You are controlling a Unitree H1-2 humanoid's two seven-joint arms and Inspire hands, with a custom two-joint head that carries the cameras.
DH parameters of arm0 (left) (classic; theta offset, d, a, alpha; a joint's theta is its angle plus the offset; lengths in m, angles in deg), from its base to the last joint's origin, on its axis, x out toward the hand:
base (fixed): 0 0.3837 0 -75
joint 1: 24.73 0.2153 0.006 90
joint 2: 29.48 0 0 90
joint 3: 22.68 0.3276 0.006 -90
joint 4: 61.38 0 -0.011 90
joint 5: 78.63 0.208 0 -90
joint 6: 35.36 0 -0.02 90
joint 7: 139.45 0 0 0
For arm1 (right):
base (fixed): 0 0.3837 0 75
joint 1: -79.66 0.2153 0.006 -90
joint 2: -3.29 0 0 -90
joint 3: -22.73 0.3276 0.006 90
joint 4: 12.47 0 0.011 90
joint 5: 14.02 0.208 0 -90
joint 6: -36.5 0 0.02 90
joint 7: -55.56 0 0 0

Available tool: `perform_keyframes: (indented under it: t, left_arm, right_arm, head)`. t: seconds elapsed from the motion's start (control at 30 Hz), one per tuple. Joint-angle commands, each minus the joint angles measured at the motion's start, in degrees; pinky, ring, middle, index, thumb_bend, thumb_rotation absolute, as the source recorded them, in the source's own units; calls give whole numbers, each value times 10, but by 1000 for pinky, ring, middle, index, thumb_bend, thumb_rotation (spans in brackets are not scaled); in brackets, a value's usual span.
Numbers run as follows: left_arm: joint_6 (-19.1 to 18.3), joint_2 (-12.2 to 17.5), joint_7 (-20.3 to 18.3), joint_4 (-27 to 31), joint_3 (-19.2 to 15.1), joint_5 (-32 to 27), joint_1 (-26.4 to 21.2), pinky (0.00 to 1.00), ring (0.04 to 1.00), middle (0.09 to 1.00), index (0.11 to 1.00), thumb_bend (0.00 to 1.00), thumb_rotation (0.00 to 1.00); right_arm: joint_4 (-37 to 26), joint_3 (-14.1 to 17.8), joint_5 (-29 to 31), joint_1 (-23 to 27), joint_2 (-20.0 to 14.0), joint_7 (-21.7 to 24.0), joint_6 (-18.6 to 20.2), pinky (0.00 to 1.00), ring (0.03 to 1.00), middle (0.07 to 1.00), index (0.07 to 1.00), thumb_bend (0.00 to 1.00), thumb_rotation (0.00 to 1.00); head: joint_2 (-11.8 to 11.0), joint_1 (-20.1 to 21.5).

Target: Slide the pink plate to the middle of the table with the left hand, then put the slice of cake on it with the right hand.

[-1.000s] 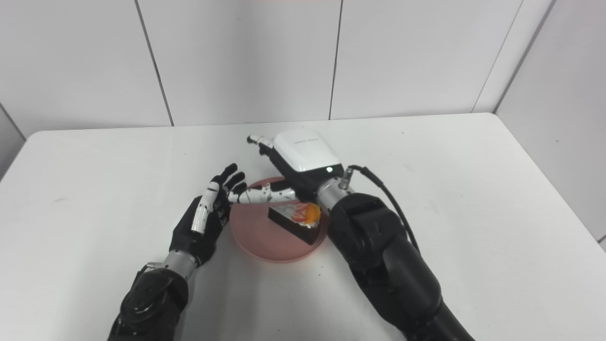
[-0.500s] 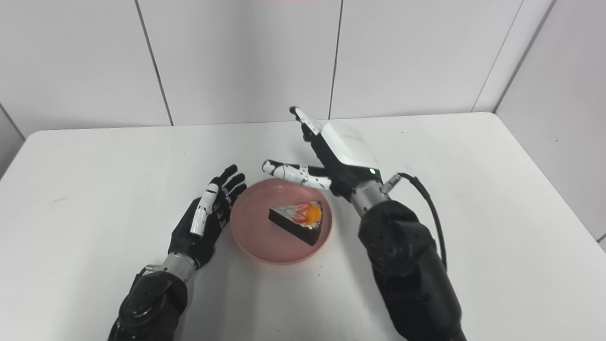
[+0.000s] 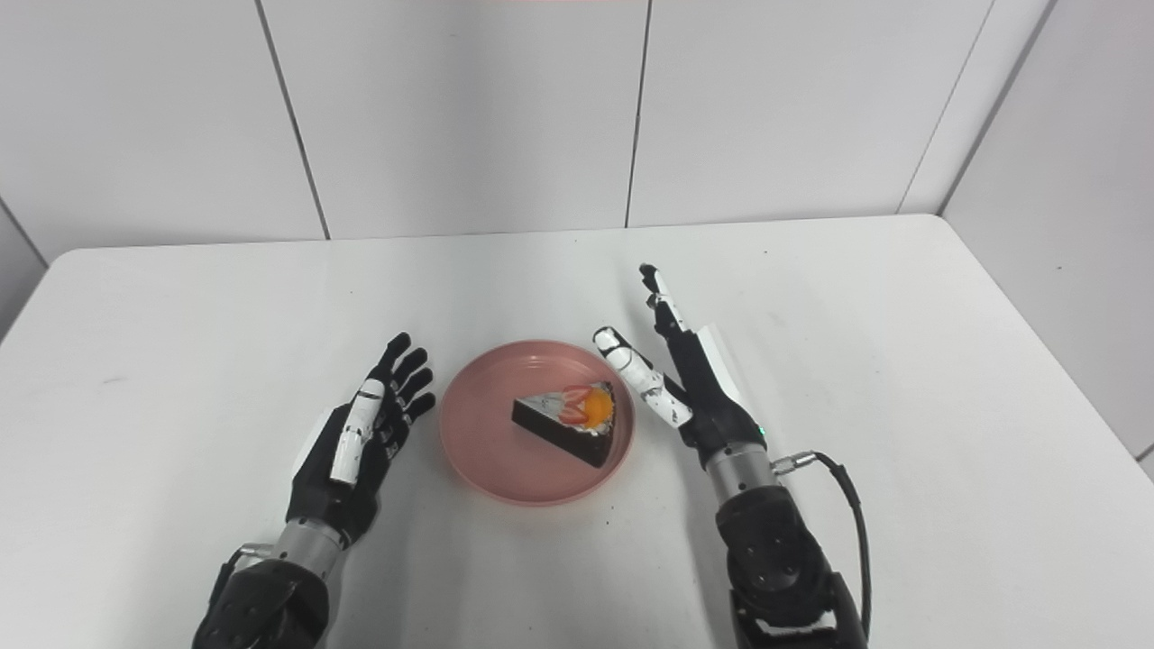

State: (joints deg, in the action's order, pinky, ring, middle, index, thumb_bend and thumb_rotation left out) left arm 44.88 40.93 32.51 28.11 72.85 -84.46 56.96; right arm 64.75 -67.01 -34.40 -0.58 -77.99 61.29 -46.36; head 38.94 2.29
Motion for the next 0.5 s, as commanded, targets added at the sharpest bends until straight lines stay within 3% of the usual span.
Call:
perform_keyframes:
  t: [0.0, 0.33, 0.47]
  left_arm:
    - [6, 5, 9, 10, 0, 10, 14, 975, 961, 970, 967, 386, 1000]
    - [25, 8, 6, 21, 6, 23, 36, 962, 954, 972, 964, 400, 1000]
    - [46, 9, 7, 20, 11, 34, 44, 964, 958, 974, 968, 397, 1000]
  right_arm:
    - [8, 9, 23, 5, 5, -37, -75, 930, 973, 996, 1000, 479, 1000]
    - [46, 7, 45, -19, 10, -91, -152, 895, 931, 954, 964, 320, 1000]
    - [64, 8, 69, -32, 14, -96, -169, 941, 960, 968, 963, 243, 1000]
  head:
    - [0, 0]
    - [2, -5]
    - [3, -13]
